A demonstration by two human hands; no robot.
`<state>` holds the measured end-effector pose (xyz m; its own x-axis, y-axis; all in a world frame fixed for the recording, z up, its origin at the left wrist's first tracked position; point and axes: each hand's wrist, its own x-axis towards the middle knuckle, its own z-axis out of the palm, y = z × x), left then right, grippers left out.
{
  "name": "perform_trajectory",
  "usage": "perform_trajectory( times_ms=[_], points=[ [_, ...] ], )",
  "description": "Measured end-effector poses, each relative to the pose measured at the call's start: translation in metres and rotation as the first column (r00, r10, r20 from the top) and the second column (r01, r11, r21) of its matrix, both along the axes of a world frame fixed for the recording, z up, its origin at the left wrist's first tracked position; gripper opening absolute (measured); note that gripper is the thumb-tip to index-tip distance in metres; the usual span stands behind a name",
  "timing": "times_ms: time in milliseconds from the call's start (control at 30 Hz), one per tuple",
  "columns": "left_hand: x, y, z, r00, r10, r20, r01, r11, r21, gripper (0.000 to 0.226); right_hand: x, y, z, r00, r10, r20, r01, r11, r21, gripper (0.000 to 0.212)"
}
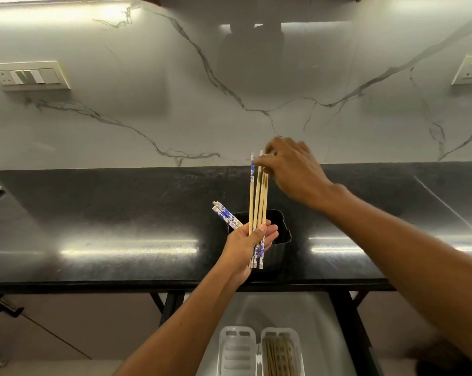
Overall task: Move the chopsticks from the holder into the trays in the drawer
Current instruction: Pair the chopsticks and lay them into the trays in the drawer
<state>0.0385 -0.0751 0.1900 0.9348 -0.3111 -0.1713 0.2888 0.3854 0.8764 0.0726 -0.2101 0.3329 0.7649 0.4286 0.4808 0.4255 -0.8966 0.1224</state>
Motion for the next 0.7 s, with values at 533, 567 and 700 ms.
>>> perform_trajectory(
  times_ms=[533, 567, 700],
  points=[
    [-0.004, 0.019, -0.009, 0.993, -0.113, -0.027, 0.113, 0.994, -0.014, 0.019, 0.033, -0.003, 0.052, 0.995, 0.058, 0.086, -0.011, 0.884, -0.468, 0.021],
    [-0.003, 0.02, -0.01, 0.995, -0.087, -0.049, 0.085, 0.996, -0.037, 0.019, 0.033, -0.011, 0.055, 0.991, 0.037, 0.128, 0.018, 0.915, -0.403, 0.02],
    [0.002, 0.022, -0.007, 0.992, -0.007, -0.124, -0.015, 0.985, -0.174, 0.021, 0.018, -0.032, 0.044, 0.996, -0.091, -0.011, 0.092, 0.985, 0.146, 0.018]
  ],
)
